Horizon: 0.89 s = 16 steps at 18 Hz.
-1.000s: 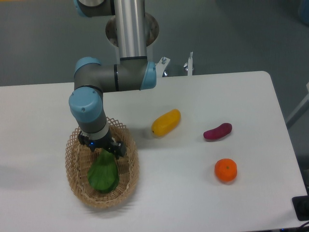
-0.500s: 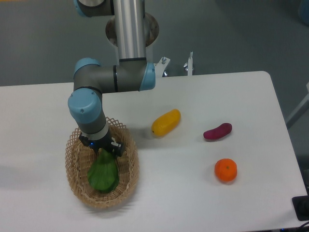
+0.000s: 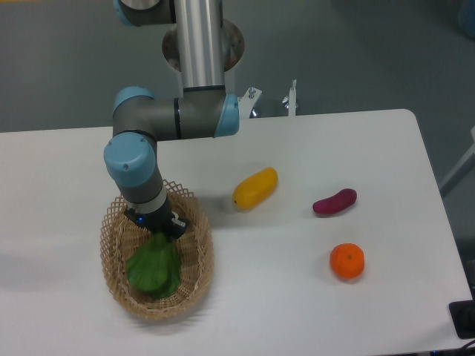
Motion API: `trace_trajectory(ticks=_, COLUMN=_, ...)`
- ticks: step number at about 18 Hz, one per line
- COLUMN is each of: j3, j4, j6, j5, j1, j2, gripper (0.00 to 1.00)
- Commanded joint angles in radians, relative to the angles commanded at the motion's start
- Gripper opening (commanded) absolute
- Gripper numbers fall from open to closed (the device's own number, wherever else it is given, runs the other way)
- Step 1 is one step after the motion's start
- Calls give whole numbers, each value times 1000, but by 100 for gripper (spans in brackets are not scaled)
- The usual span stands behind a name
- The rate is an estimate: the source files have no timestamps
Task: Pick up the green vegetable from the basket
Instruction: 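Lift the bok choy up out of the basket, then carry the held bok choy over toward the orange tangerine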
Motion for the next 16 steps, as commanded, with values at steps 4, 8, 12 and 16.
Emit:
trace_trajectory(ticks=4, j3=8, j4=-2, j6=20, j5=-2, j1=24, j2=63, gripper=37)
trace_trajectory(ticks=8, j3=9, j4=-14, j6=77, j5=-11, j1=95, j2=124, gripper=37)
trace_trajectory(ticks=12, j3=11, j4=-25, j6=132, j5=-26, j1=193, j2=209, gripper=37)
trace_trajectory(ticks=16, j3=12, j4=-25, j6=267, j5=-41, j1=305, j2=238, gripper=37)
